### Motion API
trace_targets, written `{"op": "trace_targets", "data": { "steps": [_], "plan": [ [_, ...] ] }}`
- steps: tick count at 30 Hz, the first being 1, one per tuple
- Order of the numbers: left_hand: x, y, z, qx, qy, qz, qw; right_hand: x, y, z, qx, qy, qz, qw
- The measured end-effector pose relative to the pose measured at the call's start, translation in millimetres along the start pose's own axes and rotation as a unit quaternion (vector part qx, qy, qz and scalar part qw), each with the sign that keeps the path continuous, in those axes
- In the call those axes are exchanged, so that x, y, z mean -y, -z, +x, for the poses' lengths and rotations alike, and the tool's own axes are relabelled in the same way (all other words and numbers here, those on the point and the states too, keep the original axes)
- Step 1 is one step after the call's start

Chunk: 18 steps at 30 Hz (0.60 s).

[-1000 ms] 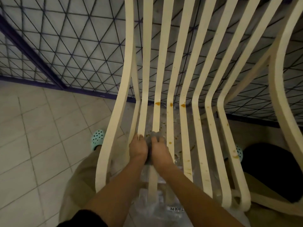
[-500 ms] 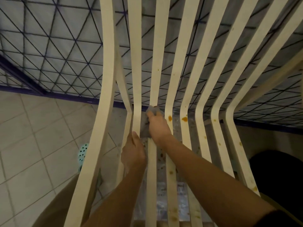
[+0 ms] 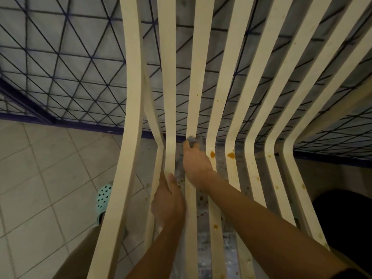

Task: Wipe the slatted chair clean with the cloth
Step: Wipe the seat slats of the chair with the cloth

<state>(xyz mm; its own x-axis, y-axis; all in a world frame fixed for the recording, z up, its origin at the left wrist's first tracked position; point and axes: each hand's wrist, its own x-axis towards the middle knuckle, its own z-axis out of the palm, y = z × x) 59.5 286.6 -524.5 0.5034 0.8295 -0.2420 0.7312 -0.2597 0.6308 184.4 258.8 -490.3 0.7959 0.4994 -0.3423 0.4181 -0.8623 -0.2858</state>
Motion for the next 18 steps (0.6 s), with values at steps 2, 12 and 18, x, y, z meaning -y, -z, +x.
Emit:
{"op": "trace_targets", "data": {
  "steps": [2, 12, 18],
  "plan": [
    [-1, 2, -1, 0.003, -0.001, 0.007, 1.000, -3, 2, 0, 0.013, 0.005, 0.004, 1.000],
    [-4, 8, -4, 0.033, 0.016, -0.040, 0.999, 4, -10, -44, 0.105, -0.005, -0.018, 0.994],
    [5, 28, -15, 0.030, 0.091, -0.198, 0.976, 9, -40, -147, 0.154, 0.002, 0.025, 0.988]
  ]
}}
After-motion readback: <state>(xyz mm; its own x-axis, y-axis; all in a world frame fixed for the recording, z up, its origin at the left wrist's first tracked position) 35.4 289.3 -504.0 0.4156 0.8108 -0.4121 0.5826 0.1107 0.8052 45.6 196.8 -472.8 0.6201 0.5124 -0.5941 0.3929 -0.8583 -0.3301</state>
